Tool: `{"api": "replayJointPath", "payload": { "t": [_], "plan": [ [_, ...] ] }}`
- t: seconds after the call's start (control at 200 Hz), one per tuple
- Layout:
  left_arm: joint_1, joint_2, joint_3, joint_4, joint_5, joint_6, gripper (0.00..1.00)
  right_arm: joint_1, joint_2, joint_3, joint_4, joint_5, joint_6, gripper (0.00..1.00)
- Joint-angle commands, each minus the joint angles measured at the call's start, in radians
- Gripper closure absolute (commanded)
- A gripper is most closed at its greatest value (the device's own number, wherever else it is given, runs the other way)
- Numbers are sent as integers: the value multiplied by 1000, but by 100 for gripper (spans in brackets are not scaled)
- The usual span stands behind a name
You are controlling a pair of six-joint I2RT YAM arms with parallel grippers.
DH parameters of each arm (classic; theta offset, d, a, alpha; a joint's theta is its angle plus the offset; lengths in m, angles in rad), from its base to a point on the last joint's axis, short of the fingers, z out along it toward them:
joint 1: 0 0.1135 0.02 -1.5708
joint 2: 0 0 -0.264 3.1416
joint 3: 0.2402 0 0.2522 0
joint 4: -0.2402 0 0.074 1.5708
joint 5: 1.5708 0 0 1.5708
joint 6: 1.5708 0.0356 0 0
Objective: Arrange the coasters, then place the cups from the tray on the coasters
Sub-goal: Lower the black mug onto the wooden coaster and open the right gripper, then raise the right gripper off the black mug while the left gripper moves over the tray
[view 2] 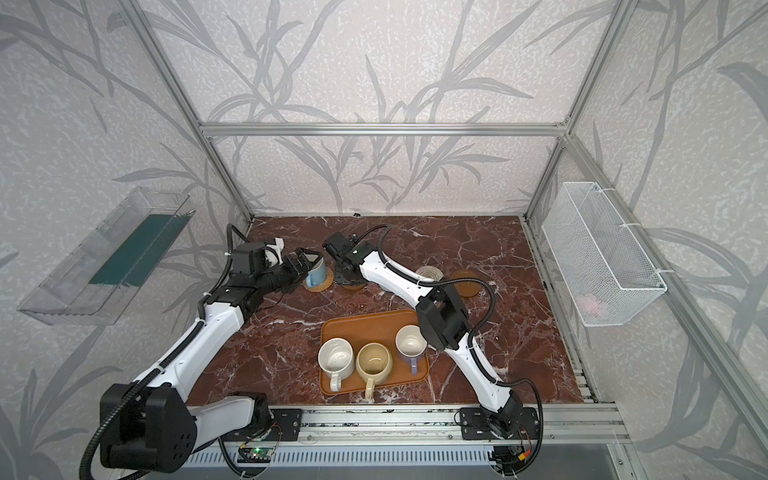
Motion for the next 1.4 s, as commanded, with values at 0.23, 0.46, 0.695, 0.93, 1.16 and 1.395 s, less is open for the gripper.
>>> {"api": "replayJointPath", "payload": {
  "t": [0.23, 0.46, 0.695, 0.93, 1.16, 1.395],
  "plan": [
    [5, -13, -23, 9, -7, 12, 1, -2, 12, 18, 42, -14, 18, 100],
    [5, -19, -28, 20, 4, 6, 1, 6, 13, 8, 25, -6, 15, 98],
    [7, -35, -38, 32, 10, -2, 1, 9, -7, -26, 43, -20, 9, 72],
    [8, -49, -38, 32, 7, -9, 1, 8, -34, -67, 38, -4, 13, 71],
    [8, -74, -34, -10, 4, 7, 1, 12, -80, -92, 29, 0, -25, 58],
    [9, -113, 30, -156, 51, 60, 1, 20, -168, -98, -33, -9, -56, 29]
  ]
}}
